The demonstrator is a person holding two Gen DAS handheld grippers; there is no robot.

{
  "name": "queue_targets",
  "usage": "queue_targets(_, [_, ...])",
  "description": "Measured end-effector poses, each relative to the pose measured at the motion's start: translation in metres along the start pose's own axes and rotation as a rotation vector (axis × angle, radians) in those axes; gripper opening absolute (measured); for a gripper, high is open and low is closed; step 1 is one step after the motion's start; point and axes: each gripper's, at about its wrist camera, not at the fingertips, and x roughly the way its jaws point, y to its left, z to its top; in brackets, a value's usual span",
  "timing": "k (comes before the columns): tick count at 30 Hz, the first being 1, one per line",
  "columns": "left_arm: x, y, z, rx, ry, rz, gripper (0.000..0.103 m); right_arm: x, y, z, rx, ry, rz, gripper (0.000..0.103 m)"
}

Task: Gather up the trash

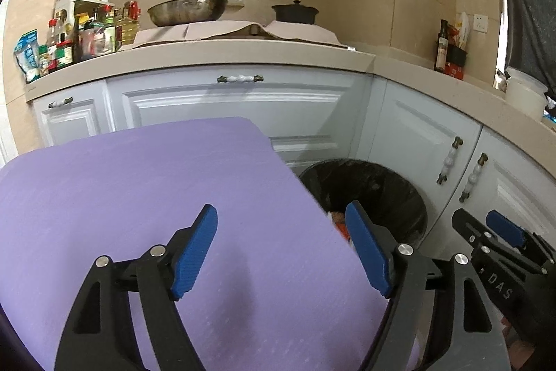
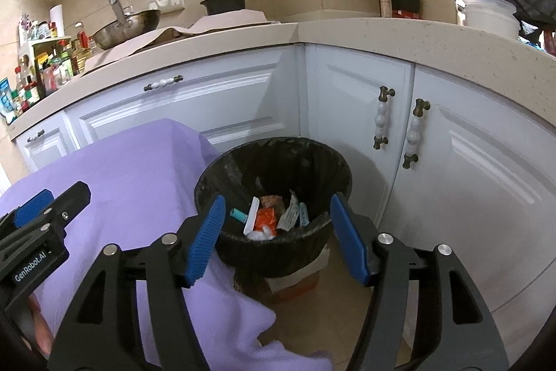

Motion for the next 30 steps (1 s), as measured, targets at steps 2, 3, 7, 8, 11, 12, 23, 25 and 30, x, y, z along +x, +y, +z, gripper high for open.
queue_targets(2, [-0.004,0.005,-0.005,-0.004,0.003,0.007,0.074,-0.004,0.003,-0.004,-0.007,0.002,0.002,0.061])
queue_targets(3, [-0.007,0.008,-0.007,-0.007,0.002,0.01,0.074,-0.007,0.004,-0.006,-0.01,0.003,0.003,0.061])
queue_targets(7, [-0.018,0.018,-0.014,-0.015,0.0,0.022,0.075,-0.017,0.009,-0.011,-0.012,0.003,0.013,0.062])
queue_targets(8, [-0.021,0.021,-0.015,-0.02,-0.001,0.025,0.075,-0.019,0.011,-0.011,-0.015,0.001,0.015,0.062])
queue_targets(11, [-0.028,0.024,-0.017,-0.027,-0.01,0.026,0.076,-0.026,0.016,-0.013,-0.026,-0.005,0.023,0.062])
queue_targets(12, [-0.031,0.025,-0.017,-0.027,-0.016,0.027,0.076,-0.028,0.018,-0.013,-0.029,-0.009,0.024,0.063])
queue_targets(23, [-0.042,0.026,-0.022,-0.011,-0.04,0.04,0.077,-0.039,0.027,-0.016,-0.046,-0.029,0.029,0.065])
queue_targets(25, [-0.043,0.026,-0.023,-0.008,-0.04,0.041,0.077,-0.041,0.027,-0.016,-0.048,-0.034,0.026,0.067])
queue_targets(30, [-0.043,0.028,-0.025,-0.006,-0.034,0.04,0.078,-0.042,0.027,-0.016,-0.048,-0.033,0.025,0.067])
